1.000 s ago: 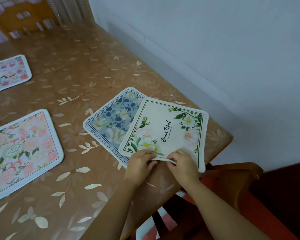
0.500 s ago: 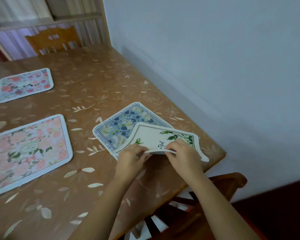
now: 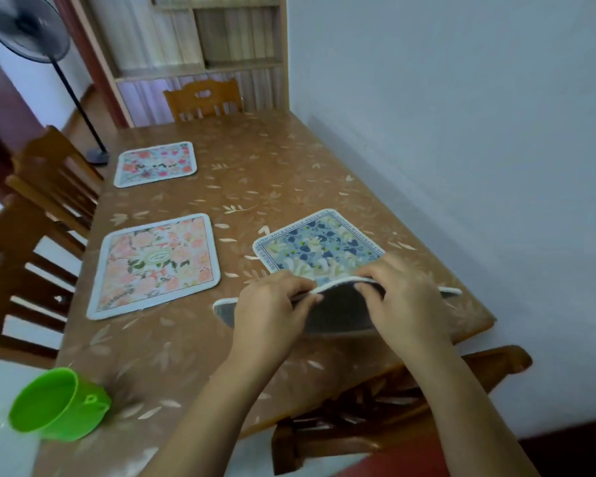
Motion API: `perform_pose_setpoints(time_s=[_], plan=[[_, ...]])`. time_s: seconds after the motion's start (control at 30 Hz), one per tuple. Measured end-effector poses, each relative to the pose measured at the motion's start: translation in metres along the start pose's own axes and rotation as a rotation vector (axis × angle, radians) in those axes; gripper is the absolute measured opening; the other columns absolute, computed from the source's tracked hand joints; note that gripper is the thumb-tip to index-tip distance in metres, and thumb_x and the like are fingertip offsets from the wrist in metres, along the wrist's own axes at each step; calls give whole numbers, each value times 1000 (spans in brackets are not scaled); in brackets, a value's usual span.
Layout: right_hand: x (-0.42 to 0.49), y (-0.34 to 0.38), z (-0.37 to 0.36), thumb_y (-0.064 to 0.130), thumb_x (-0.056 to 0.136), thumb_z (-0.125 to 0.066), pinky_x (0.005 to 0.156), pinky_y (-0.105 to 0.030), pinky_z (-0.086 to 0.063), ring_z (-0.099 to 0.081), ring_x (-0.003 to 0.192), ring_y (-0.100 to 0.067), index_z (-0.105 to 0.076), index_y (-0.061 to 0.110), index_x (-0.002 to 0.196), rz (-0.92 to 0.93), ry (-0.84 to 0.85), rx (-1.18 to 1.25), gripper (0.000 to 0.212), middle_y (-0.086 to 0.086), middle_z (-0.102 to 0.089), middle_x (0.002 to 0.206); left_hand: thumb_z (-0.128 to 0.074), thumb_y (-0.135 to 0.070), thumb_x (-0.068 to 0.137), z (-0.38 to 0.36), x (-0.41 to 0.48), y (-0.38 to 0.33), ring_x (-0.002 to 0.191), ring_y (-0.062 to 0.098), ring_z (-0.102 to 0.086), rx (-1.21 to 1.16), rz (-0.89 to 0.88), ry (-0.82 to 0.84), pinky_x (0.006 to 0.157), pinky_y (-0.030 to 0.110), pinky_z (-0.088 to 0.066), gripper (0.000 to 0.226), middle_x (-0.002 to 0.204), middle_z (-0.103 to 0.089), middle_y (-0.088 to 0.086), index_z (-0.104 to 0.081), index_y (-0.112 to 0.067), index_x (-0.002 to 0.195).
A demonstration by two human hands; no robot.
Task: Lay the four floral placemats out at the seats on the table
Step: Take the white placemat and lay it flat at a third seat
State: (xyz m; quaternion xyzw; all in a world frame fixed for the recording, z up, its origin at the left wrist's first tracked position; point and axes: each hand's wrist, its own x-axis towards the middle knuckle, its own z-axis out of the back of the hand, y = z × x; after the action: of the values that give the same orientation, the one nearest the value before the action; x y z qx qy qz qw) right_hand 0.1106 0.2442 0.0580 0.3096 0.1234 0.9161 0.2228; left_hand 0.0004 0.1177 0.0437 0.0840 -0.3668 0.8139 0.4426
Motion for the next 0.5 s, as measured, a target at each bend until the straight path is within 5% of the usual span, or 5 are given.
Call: perform_pose_setpoints(time_s=[0.5], plan=[[-100, 192, -8, 7, 73, -71, 66, -36, -47, -59, 72, -22, -65, 15, 77, 263, 273, 243, 11, 1, -62, 76, -74, -22, 72, 172, -189, 42, 73, 15, -61, -72, 428, -98, 68, 35, -49, 4, 77, -70, -1, -72, -19, 75]])
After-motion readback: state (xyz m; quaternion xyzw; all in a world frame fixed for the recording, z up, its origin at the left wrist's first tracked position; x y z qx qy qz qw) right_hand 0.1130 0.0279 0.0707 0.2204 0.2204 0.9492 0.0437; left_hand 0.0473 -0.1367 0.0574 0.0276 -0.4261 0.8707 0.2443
